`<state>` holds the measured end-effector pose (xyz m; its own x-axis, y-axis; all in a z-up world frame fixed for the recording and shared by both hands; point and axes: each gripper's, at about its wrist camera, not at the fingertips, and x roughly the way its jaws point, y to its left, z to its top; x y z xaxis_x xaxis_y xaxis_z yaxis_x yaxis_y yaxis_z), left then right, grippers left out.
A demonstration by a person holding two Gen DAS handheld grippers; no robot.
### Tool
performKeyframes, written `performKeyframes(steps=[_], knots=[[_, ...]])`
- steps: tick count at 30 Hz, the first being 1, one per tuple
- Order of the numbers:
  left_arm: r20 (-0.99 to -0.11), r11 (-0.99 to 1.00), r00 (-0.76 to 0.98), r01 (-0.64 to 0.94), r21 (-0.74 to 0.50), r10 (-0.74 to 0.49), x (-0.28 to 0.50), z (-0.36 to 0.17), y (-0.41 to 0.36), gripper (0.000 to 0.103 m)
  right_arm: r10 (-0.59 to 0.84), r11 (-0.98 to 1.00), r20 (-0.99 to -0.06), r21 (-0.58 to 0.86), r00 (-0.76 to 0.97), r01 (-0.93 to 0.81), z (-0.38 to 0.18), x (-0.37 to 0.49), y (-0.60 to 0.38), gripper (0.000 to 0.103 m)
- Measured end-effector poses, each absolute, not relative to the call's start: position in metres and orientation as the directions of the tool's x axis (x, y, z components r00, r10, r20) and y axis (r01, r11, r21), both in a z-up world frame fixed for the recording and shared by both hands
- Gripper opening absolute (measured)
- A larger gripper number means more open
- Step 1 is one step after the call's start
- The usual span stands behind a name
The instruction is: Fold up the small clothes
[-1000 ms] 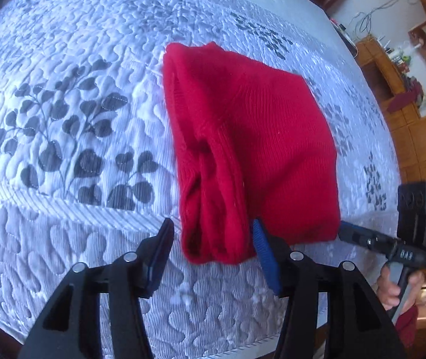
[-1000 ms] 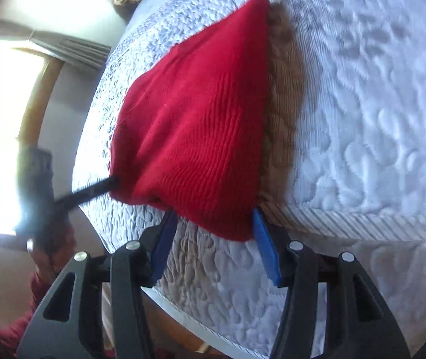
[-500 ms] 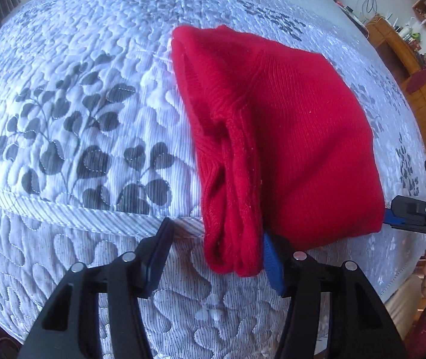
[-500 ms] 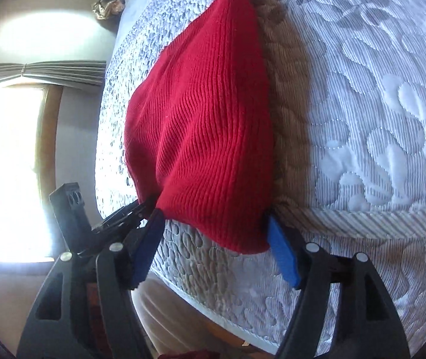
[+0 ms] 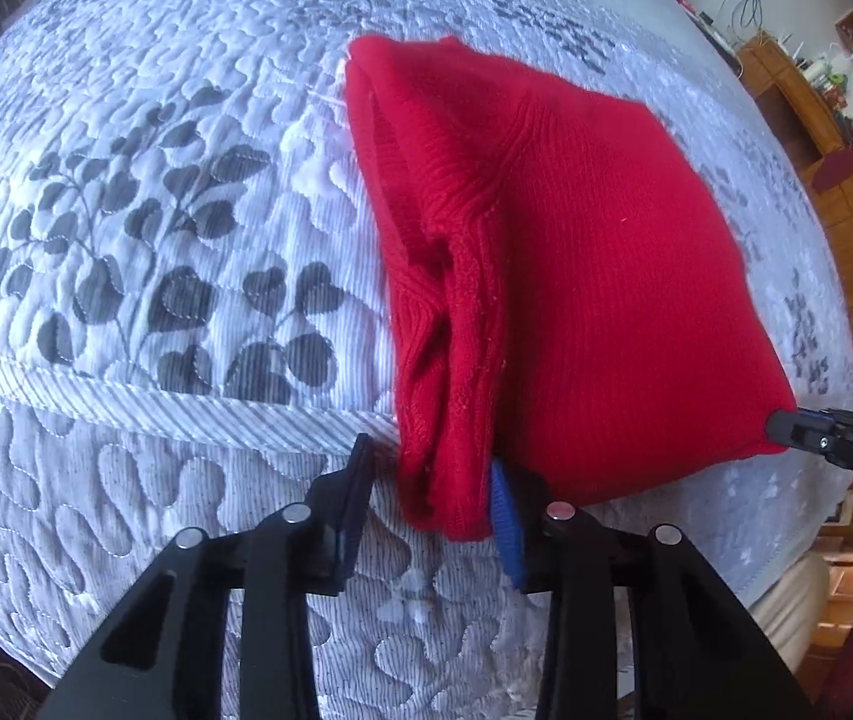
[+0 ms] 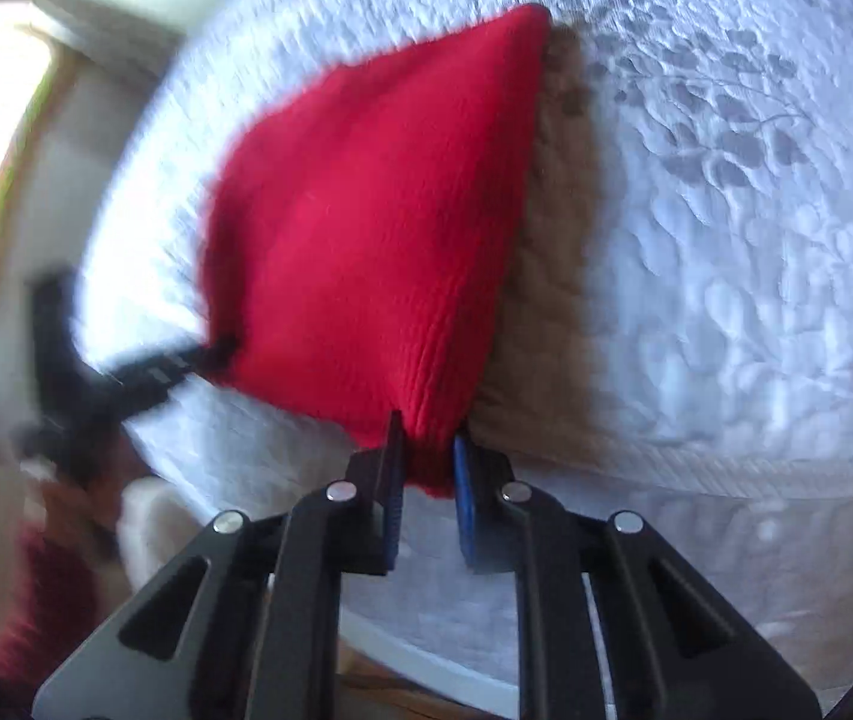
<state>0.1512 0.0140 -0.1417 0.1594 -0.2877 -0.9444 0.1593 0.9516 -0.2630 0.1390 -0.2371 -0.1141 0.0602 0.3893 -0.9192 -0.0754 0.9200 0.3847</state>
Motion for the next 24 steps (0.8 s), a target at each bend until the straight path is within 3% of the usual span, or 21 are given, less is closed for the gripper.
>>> performKeyframes(steps=[6,10,12,14,16,18,21,24], knots=[[-0.946,0.949,0.152,0.181,-0.259,-0.288,0.151,-0.142,0.012,0.04,0.317,0.941,-0.948,0.311,0.022,-0.131,-0.141,0.142,-0.222,0.016],[-0.933,0.935,0.137,0.176,-0.307,-0.332,0.159,-0.12,0.025,0.043,0.368,0.922,-0.928,0.357,0.054,-0.151,-0.117,0.144,-0.224,0.038],[-0.924,0.941,0.21,0.18,-0.285,-0.32,0.168,-0.095,0.035,0.046,0.421,0.903,-0.902,0.406,0.1,-0.144,-0.098,0.152,-0.235,0.038],[-0.914,0.948,0.265,0.168,-0.272,-0.309,0.188,-0.076,0.041,0.049,0.438,0.897,-0.889,0.422,0.131,-0.13,-0.085,0.169,-0.242,0.049],[-0.915,0.959,0.297,0.15,-0.239,-0.275,0.219,-0.068,0.037,0.053,0.426,0.903,-0.892,0.41,0.151,-0.125,-0.08,0.187,-0.248,0.049],[-0.927,0.968,0.288,0.139,-0.208,-0.24,0.249,-0.074,0.031,0.056,0.424,0.905,-0.891,0.411,0.163,-0.105,-0.082,0.215,-0.253,0.049],[-0.959,0.988,0.242,0.079,-0.13,-0.145,0.299,-0.107,0.021,0.056,0.44,0.897,-0.885,0.44,0.149,-0.039,-0.097,0.254,-0.265,0.059],[-0.971,0.989,0.19,0.043,-0.143,-0.148,0.319,-0.135,0.016,0.056,0.438,0.896,-0.887,0.445,0.144,0.014,-0.115,0.287,-0.272,0.062]])
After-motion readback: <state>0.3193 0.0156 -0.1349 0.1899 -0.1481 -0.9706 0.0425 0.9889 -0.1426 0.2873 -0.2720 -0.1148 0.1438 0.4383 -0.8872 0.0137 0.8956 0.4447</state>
